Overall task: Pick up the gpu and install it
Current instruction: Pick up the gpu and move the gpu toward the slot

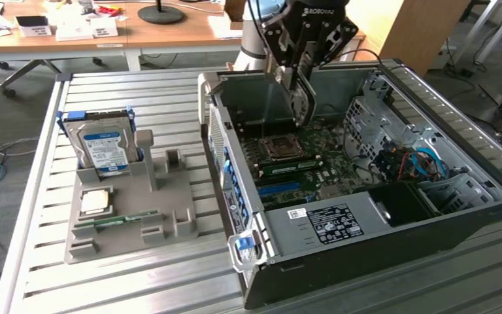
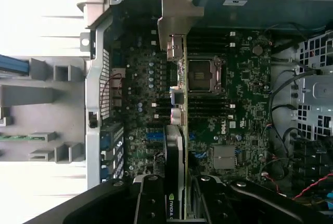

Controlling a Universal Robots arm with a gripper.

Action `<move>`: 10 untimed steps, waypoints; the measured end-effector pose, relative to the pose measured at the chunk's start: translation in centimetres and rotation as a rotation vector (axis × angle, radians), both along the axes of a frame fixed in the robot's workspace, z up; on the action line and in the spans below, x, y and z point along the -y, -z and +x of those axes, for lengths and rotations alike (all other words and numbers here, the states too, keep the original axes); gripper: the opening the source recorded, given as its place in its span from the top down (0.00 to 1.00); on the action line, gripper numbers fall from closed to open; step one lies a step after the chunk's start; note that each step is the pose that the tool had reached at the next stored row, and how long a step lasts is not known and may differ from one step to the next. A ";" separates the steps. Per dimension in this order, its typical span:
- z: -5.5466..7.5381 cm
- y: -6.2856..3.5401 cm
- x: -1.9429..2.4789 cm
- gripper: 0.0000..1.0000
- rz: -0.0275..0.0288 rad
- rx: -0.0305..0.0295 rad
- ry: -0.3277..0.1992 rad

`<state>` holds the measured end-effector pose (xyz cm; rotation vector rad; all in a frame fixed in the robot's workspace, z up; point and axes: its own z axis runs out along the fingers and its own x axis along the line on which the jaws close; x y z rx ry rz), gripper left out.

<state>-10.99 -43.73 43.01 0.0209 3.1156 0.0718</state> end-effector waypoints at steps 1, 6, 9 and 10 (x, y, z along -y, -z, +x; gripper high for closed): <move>0.3 0.00 -0.01 0.73 0.0000 -0.0001 0.000; 1.6 0.00 -0.03 0.73 0.0000 0.0000 0.000; 2.3 0.00 -0.05 0.73 0.0000 0.0000 0.000; 2.6 0.00 -0.06 0.73 0.0000 0.0000 0.000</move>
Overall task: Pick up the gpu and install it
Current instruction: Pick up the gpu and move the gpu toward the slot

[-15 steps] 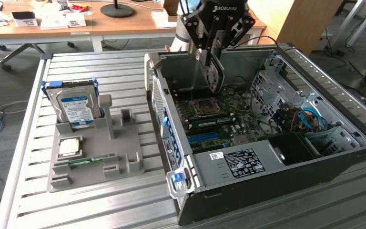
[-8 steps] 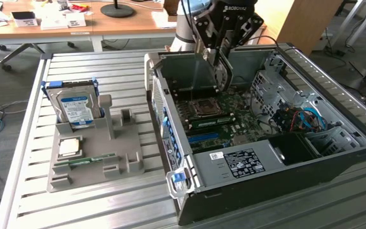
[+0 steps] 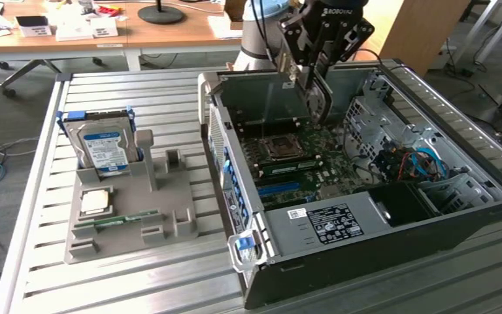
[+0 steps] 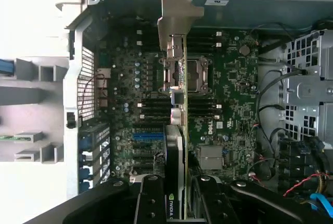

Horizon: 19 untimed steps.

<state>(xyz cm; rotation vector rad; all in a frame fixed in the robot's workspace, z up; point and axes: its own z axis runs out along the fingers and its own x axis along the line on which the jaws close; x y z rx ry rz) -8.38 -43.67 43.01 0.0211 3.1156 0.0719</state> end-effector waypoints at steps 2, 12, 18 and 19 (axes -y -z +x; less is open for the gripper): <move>0.5 0.00 -0.01 0.73 -0.0001 -0.0001 0.000; 5.0 0.00 -0.12 0.73 0.0000 0.0000 0.000; 6.7 0.00 -0.19 0.73 0.0000 0.0000 0.000; 6.9 0.00 -0.20 0.73 0.0000 0.0000 0.000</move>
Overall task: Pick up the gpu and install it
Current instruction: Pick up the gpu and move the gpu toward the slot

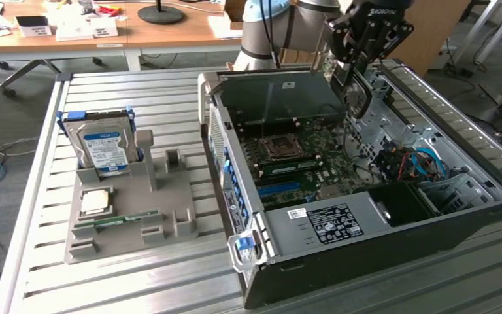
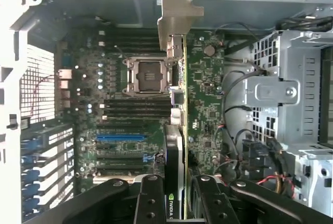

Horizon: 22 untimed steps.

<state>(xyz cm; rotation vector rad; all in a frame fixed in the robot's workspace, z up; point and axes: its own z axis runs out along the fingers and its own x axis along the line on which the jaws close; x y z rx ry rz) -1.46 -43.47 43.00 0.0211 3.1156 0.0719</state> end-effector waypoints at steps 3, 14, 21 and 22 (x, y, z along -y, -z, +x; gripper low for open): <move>0.5 0.00 -0.02 0.73 0.0000 0.0000 0.000; 1.3 0.01 -0.03 0.73 0.0000 0.0000 0.000; 2.8 0.05 -0.05 0.73 0.0000 0.0000 0.000; 3.0 0.05 -0.06 0.73 0.0000 0.0000 0.000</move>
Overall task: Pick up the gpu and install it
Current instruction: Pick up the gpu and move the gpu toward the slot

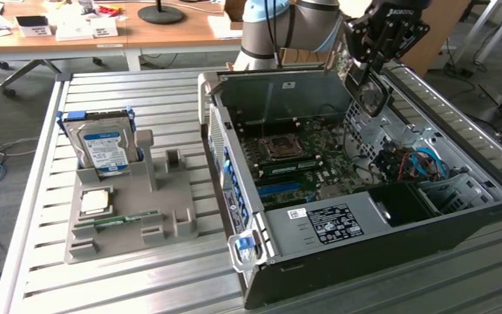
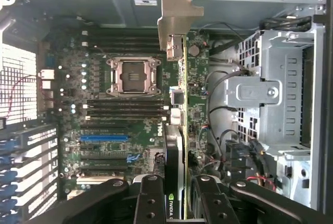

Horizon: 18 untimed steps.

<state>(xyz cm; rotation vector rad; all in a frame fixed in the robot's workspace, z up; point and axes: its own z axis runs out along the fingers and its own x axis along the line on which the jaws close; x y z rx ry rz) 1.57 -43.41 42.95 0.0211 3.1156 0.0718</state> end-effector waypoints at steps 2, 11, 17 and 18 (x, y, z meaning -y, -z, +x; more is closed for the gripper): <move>0.5 0.01 -0.02 0.73 -0.0001 0.0000 0.000; 2.6 0.07 -0.16 0.73 0.0001 0.0000 0.000; 3.7 0.11 -0.27 0.73 -0.0002 0.0000 0.000; 3.8 0.12 -0.27 0.73 0.0000 0.0000 0.000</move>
